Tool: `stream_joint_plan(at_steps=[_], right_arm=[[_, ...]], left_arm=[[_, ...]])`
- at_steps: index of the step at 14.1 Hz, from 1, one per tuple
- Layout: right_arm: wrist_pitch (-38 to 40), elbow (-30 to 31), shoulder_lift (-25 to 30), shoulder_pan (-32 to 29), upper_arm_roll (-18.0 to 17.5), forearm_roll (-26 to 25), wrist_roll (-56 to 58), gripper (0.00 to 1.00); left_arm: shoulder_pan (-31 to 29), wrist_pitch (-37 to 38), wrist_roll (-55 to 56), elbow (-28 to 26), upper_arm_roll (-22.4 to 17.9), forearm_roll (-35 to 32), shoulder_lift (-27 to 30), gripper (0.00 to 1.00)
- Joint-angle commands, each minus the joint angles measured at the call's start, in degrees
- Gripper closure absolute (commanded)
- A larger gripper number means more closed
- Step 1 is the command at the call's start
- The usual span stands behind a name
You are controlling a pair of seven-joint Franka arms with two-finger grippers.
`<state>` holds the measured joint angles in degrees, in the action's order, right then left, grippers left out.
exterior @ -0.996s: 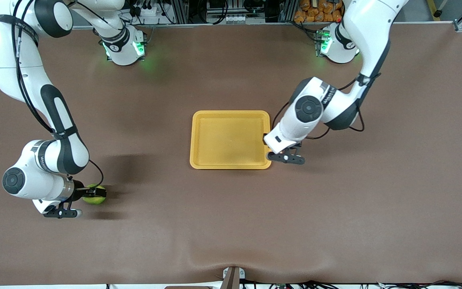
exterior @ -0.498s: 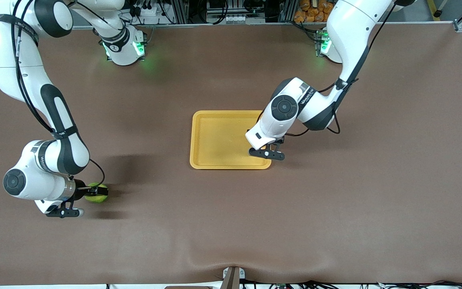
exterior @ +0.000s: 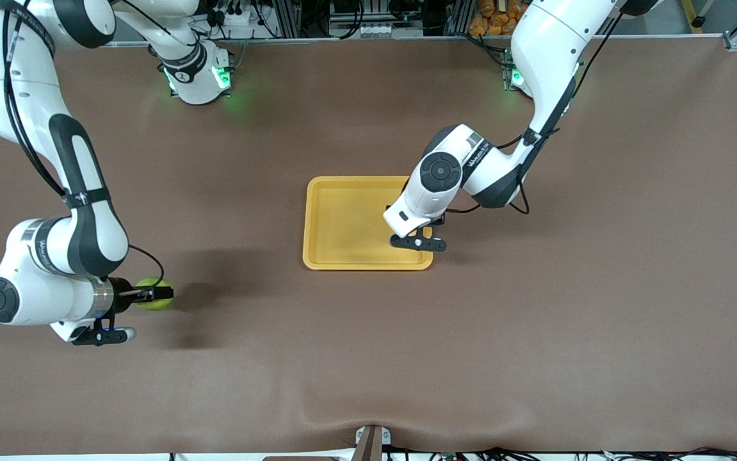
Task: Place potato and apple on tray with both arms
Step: 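Carry the potato over the tray while the right gripper grasps the apple, then release the potato on the tray while the right gripper carries the apple over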
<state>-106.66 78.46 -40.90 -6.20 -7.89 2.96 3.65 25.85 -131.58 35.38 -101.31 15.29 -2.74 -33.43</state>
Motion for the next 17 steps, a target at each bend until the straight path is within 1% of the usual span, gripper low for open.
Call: stream_joint_plan(at_steps=[1,4,7,9,11,13,14,15,16,17], right_arm=[[1.9,2.6,3.9,0.7,-0.8,-0.4,-3.6,1.00],[1.0,7.4,8.1,2.4,-0.8,-0.2,-4.0,1.00],[-2.1,12.9,11.9,5.4,-0.9,0.0,-9.7,1.00],[-2.2,14.1,12.6,7.2,-0.9,0.1,-13.2,1.00],[-2.3,14.5,12.8,9.6,-0.9,0.2,-17.5,1.00],[-2.2,14.6,13.0,12.0,-0.9,0.2,-20.8,1.00],[-2.5,15.2,13.1,13.0,-0.9,0.2,-22.8,1.00],[-2.4,15.3,13.3,13.9,-0.9,0.2,-23.9,1.00],[-2.2,15.3,13.5,14.5,-0.9,0.2,-24.5,1.00],[-2.2,15.5,13.9,15.2,-0.9,0.2,-25.5,1.00]], left_arm=[[1.0,3.3,2.7,1.4,-0.6,-1.6,-0.4,1.00],[1.5,3.6,3.6,1.1,-0.6,-1.9,-0.8,0.99],[2.4,3.6,3.6,1.2,-0.7,-2.1,-1.7,0.99],[2.4,3.6,3.6,0.9,-0.6,-3.1,-1.8,0.97],[2.4,3.7,3.7,1.0,-0.7,-3.1,-2.5,0.91],[2.3,3.7,3.6,1.1,-0.7,-3.1,-2.9,0.74],[2.3,3.7,3.6,1.2,-0.7,-3.1,-2.9,0.62],[2.3,3.7,3.6,1.3,-0.7,-3.2,-3.0,0.18],[2.3,3.7,3.6,1.3,-0.8,-3.8,-3.0,0.00],[2.0,3.7,3.6,1.5,-0.8,-4.0,-2.9,0.00]])
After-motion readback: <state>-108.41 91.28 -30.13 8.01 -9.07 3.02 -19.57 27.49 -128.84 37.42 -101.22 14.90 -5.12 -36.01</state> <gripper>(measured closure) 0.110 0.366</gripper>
